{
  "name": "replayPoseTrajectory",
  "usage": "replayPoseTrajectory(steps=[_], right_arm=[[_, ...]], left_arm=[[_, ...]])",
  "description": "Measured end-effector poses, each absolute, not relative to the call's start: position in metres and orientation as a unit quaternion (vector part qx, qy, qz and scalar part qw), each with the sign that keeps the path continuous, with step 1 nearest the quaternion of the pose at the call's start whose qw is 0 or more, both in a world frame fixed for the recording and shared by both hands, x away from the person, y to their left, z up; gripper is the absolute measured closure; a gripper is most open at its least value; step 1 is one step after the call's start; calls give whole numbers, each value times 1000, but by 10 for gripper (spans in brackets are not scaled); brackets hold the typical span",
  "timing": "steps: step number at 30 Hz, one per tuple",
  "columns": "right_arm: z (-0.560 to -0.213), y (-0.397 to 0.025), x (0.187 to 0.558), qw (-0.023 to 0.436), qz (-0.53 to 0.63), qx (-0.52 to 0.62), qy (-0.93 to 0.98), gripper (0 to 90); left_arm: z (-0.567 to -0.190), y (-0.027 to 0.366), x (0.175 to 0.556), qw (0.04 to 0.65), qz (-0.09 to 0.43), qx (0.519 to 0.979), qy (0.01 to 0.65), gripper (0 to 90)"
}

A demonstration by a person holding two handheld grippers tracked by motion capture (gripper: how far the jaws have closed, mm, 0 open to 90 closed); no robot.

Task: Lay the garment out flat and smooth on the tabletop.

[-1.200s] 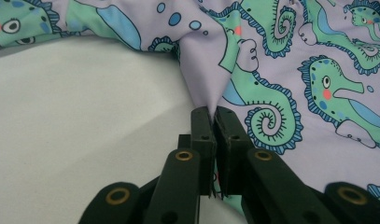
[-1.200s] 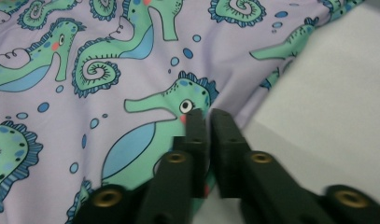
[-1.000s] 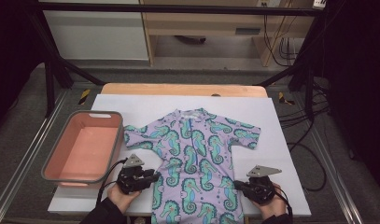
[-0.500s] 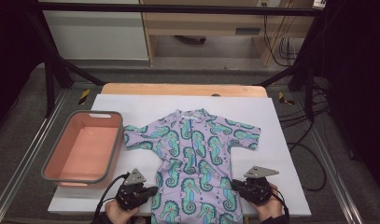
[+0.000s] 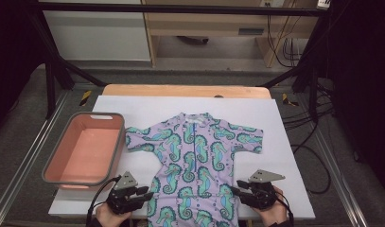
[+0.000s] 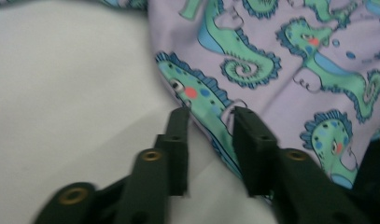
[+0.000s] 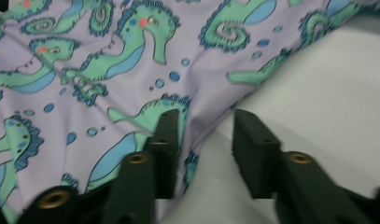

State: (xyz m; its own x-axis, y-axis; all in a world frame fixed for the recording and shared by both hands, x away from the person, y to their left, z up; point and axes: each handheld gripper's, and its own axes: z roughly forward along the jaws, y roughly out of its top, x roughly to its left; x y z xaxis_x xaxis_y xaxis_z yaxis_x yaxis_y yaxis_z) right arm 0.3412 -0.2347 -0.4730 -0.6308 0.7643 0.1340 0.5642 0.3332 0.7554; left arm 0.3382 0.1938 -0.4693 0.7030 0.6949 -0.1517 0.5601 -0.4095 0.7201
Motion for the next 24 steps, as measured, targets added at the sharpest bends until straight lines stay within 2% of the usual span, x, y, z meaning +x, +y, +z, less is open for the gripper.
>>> replayPoseTrajectory(steps=[2,5,11,14,24], right_arm=[[-472,-236,345,131,412,406,805,473],[-468,-236,352,139,430,398,798,331],[-464,-234,368,144,441,388,796,180],[-464,-233,375,143,446,385,795,142],[-470,-240,378,138,451,399,787,92]], left_arm=[[-466,193,342,402,94,831,372,490],[-462,191,350,413,92,827,371,362],[-455,188,367,422,99,821,372,178],[-455,186,374,427,91,817,376,129],[-450,179,396,427,103,816,376,115]])
